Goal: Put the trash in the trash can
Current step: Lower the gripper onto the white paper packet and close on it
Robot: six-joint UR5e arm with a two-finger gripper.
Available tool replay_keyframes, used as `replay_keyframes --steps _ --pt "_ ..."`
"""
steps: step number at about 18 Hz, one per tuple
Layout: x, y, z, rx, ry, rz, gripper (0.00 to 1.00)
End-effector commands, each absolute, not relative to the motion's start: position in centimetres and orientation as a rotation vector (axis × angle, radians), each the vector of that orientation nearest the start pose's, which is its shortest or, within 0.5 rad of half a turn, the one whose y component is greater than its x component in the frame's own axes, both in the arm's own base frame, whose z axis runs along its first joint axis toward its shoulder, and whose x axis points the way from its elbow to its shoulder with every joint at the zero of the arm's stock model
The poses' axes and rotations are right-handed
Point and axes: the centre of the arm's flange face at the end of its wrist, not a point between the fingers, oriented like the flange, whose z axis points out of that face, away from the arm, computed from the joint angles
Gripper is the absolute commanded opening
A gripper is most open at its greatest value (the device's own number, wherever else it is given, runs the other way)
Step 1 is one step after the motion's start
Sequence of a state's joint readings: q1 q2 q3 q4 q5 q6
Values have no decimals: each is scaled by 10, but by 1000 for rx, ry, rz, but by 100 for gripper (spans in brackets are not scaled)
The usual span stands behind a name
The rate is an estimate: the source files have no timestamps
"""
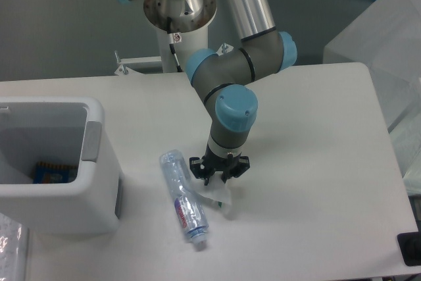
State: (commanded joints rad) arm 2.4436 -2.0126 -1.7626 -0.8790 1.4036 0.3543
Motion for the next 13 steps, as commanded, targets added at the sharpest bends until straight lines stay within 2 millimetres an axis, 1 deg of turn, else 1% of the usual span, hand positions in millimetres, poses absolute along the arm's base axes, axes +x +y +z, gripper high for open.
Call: replay_keyframes --steps 1,6,8,10,13 --pt "-368 502 228 -2886 -761 -147 0" --pt "-376 499 233 -2874 -773 -139 0" --pt "-377 499 243 -2860 -769 -122 0" --pt "-380 503 253 -2841 -773 -103 0" --pt "-393 512 276 -2770 -873 -71 0"
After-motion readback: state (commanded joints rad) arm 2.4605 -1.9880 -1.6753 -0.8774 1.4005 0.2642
